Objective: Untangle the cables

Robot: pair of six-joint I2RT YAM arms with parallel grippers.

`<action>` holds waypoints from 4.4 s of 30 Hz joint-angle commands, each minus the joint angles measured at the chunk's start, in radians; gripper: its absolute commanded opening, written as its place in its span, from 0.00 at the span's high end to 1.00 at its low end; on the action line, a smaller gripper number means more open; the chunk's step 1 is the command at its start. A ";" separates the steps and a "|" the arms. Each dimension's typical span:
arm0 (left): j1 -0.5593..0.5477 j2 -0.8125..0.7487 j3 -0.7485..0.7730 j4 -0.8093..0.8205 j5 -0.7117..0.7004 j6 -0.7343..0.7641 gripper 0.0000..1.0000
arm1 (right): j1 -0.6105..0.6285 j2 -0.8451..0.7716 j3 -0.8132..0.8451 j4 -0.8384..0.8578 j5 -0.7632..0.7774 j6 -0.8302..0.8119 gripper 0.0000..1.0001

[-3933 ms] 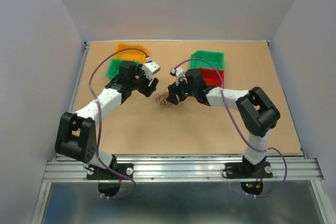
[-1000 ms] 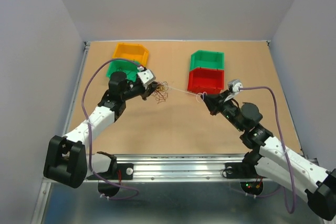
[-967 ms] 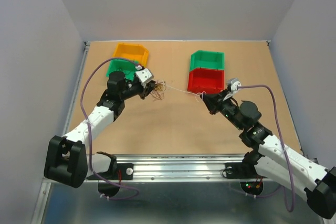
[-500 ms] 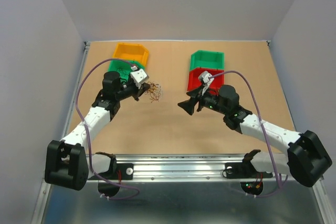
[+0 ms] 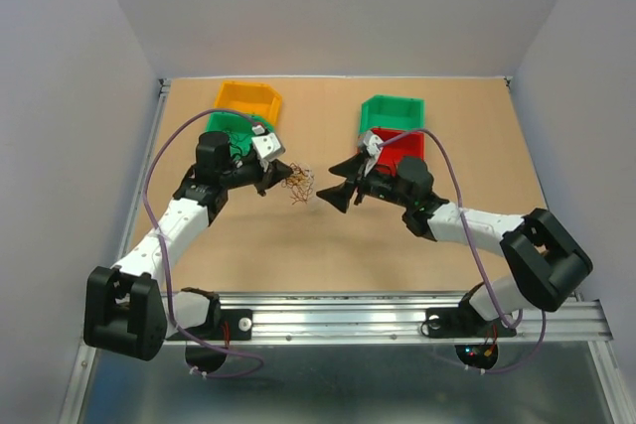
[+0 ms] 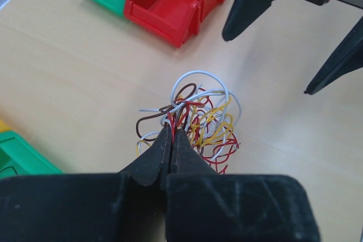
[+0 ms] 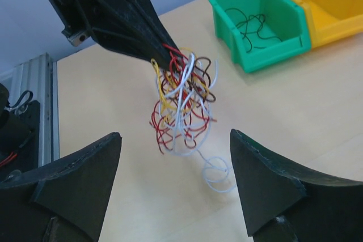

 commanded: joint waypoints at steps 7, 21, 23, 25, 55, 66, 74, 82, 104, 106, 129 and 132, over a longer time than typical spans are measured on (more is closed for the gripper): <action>-0.041 -0.036 0.059 -0.063 0.105 0.034 1.00 | 0.070 0.178 0.171 0.160 0.133 -0.007 0.20; -0.041 -0.227 -0.043 0.043 -0.081 -0.007 1.00 | 0.074 0.146 0.154 0.047 0.631 -0.064 1.00; -0.041 -0.260 -0.060 0.104 -0.186 -0.050 1.00 | 0.074 0.123 0.134 0.047 0.785 -0.055 0.99; -0.041 -0.270 -0.083 0.161 -0.354 -0.069 1.00 | 0.074 0.106 0.110 0.047 0.930 -0.045 0.99; 0.101 -0.398 -0.088 0.129 -0.245 -0.061 1.00 | 0.062 -0.378 -0.140 -0.082 0.775 -0.104 0.23; 0.081 -0.413 0.016 0.011 0.040 -0.109 1.00 | 0.062 -0.077 -0.018 0.087 0.016 -0.141 0.00; -0.021 -0.347 0.075 0.006 0.044 -0.133 1.00 | 0.086 0.124 0.094 0.255 -0.119 -0.048 0.00; -0.126 -0.330 0.113 0.002 -0.030 -0.147 1.00 | 0.113 0.219 0.160 0.303 0.012 -0.039 0.42; -0.127 -0.152 0.889 -0.167 -0.833 -0.167 1.00 | 0.113 0.136 0.140 -0.023 0.122 -0.225 0.80; -0.129 -0.158 0.894 -0.149 -0.994 -0.147 1.00 | 0.114 0.124 0.142 -0.059 0.142 -0.248 0.80; -0.129 -0.162 0.771 -0.109 -1.107 -0.106 1.00 | 0.111 -0.192 0.036 -0.459 0.257 -0.323 1.00; -0.129 -0.192 0.649 0.102 -1.419 -0.008 1.00 | 0.113 -0.274 0.016 -0.556 0.544 -0.241 0.99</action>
